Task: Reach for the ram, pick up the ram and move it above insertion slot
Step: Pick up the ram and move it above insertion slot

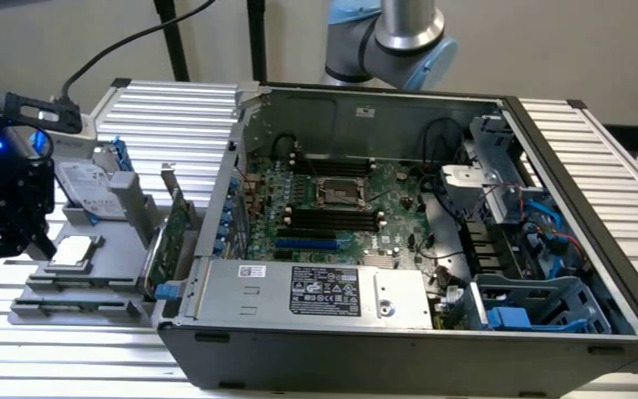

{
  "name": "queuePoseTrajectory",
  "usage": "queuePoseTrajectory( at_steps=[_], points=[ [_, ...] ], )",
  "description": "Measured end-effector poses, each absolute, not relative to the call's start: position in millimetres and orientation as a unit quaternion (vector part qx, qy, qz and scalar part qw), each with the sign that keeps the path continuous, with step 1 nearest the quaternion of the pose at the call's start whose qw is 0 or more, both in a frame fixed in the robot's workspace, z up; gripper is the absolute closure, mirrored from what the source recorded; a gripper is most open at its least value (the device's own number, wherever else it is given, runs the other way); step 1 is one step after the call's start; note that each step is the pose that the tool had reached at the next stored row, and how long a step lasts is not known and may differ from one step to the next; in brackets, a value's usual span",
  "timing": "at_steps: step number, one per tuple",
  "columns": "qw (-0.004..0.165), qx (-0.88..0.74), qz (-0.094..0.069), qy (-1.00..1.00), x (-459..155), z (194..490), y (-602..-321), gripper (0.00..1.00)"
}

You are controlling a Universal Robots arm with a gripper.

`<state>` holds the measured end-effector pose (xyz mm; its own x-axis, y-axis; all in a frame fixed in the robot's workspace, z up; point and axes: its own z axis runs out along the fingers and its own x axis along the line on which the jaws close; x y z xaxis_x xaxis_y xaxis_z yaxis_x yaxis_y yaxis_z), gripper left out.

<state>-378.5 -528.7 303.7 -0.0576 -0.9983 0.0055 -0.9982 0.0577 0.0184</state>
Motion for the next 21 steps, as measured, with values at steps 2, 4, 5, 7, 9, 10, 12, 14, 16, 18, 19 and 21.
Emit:
queuePoseTrajectory(
  at_steps=[2, 4, 5, 7, 9, 10, 12, 14, 16, 18, 19, 21],
  points=[
    [0.007, 0.687, -0.004, -0.727, -378.5, 303.0, -530.2, 0.89],
    [0.006, 0.687, -0.002, -0.726, -378.7, 301.9, -532.6, 0.89],
    [0.005, 0.688, -0.002, -0.726, -378.9, 301.2, -533.5, 0.89],
    [0.005, 0.688, -0.002, -0.726, -379.2, 300.7, -534.5, 0.89],
    [0.005, 0.688, -0.002, -0.725, -379.1, 300.5, -535.1, 0.88],
    [0.005, 0.688, -0.002, -0.725, -379.1, 300.5, -535.2, 0.88],
    [0.005, 0.688, -0.002, -0.725, -379.1, 300.4, -535.2, 0.76],
    [0.005, 0.688, -0.002, -0.725, -379.1, 300.4, -535.3, 0.70],
    [0.005, 0.688, -0.002, -0.725, -379.1, 300.4, -535.3, 0.64],
    [0.005, 0.688, -0.002, -0.725, -379.1, 300.4, -535.3, 0.58],
    [0.005, 0.689, -0.002, -0.725, -379.1, 300.2, -535.4, 0.58],
    [0.005, 0.690, -0.002, -0.724, -379.1, 299.3, -535.5, 0.58]
  ],
)
